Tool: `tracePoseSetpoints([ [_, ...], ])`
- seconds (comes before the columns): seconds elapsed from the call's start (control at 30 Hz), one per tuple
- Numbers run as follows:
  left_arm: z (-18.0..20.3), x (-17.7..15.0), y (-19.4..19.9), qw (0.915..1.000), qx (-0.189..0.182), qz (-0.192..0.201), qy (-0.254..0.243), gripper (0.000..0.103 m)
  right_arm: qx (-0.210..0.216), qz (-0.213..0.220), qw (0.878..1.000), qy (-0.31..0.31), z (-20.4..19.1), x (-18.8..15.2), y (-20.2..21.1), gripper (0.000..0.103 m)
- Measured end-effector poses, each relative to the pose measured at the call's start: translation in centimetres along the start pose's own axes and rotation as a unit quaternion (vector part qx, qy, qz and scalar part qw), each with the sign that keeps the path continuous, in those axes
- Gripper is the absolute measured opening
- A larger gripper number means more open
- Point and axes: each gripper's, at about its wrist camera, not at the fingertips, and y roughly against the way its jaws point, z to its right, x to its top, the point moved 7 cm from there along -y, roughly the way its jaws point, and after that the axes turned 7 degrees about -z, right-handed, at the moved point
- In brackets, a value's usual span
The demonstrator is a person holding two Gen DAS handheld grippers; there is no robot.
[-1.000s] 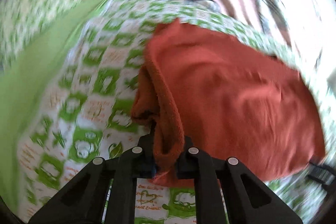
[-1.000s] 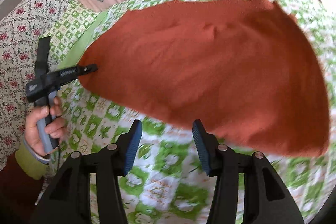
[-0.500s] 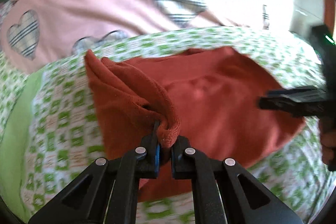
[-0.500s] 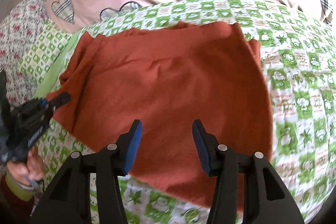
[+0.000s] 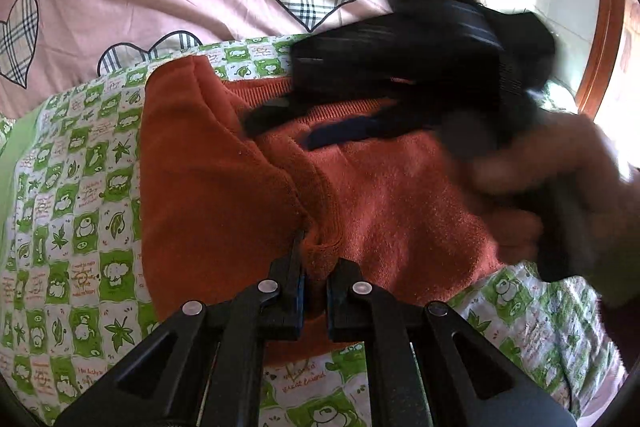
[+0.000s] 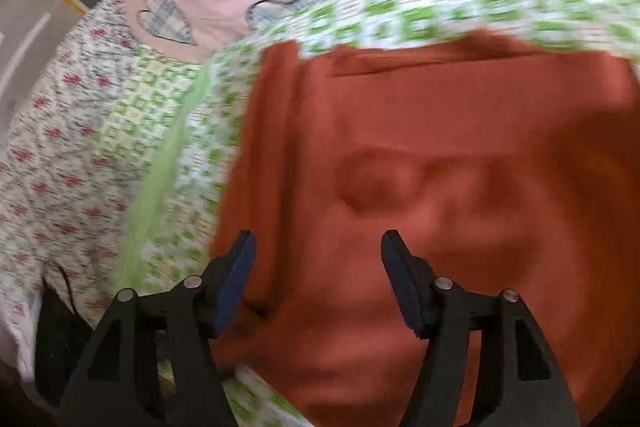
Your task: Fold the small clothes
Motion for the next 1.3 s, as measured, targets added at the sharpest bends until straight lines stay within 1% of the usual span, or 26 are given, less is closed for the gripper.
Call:
tracePoseSetpoints([
  [0.1,-0.1,0.1,-0.2,1.0000,-0.002,-0.002,0.002,0.005,-0.001,-0.006,1.000,0.011,-1.2,2.0,-2.4,0.066],
  [0.13,-0.1,0.2,-0.3,1.0000,-0.004,-0.003,0.003,0.005,-0.014,-0.008,1.000,0.015,-1.5,2.5,-3.1,0.063],
  [0.17,0.0,0.2,-0.3,1.0000,-0.004,-0.003,0.004,0.005,-0.029,-0.012,0.999,0.027,-1.9,2.9,-3.7,0.038],
  [0.2,0.0,0.3,-0.1,1.0000,-0.003,-0.003,0.004,0.005,-0.036,-0.017,0.999,0.034,-2.3,3.0,-3.9,0.023],
  [0.23,0.1,0.4,0.0,1.0000,-0.006,-0.003,0.005,0.005,-0.046,-0.018,0.998,0.045,-2.8,3.1,-3.8,0.020],
  [0.3,0.5,0.8,0.2,0.9998,-0.019,-0.003,0.008,0.005,-0.077,-0.011,0.994,0.076,-3.7,2.9,-2.8,0.019],
  [0.43,2.5,2.2,0.4,0.9980,-0.063,0.000,0.007,0.005,-0.103,-0.006,0.991,0.087,-2.9,2.7,0.6,0.018],
  [0.57,6.7,3.8,0.5,0.9938,-0.110,0.008,-0.014,0.005,-0.147,-0.003,0.985,0.085,-0.1,1.5,5.3,0.018],
  [0.67,10.2,4.8,0.3,0.9891,-0.143,0.010,-0.031,0.005,-0.176,0.005,0.982,0.073,2.4,0.4,8.7,0.018],
  [0.8,14.0,5.5,-0.3,0.9829,-0.175,0.010,-0.057,0.005,-0.214,0.020,0.975,0.055,5.4,-1.5,12.2,0.018],
  [0.9,15.8,5.0,-2.6,0.9792,-0.192,-0.018,-0.065,0.005,-0.225,0.016,0.974,0.028,8.2,-3.0,12.9,0.018],
  [1.0,15.9,4.1,-4.9,0.9761,-0.204,-0.049,-0.057,0.006,-0.230,0.009,0.973,0.009,10.3,-4.1,12.3,0.018],
  [1.07,16.0,3.7,-5.5,0.9746,-0.211,-0.056,-0.049,0.006,-0.220,0.014,0.975,0.001,10.6,-4.3,12.3,0.018],
  [1.13,16.0,3.8,-5.6,0.9734,-0.218,-0.055,-0.044,0.006,-0.215,0.022,0.976,-0.002,10.6,-4.2,12.7,0.018],
  [1.2,15.9,3.9,-5.9,0.9720,-0.224,-0.058,-0.044,0.006,-0.225,0.022,0.974,0.000,10.5,-4.0,12.7,0.018],
  [1.3,15.7,3.6,-6.7,0.9718,-0.219,-0.069,-0.051,0.007,-0.247,0.013,0.969,0.000,11.0,-4.5,11.9,0.018],
])
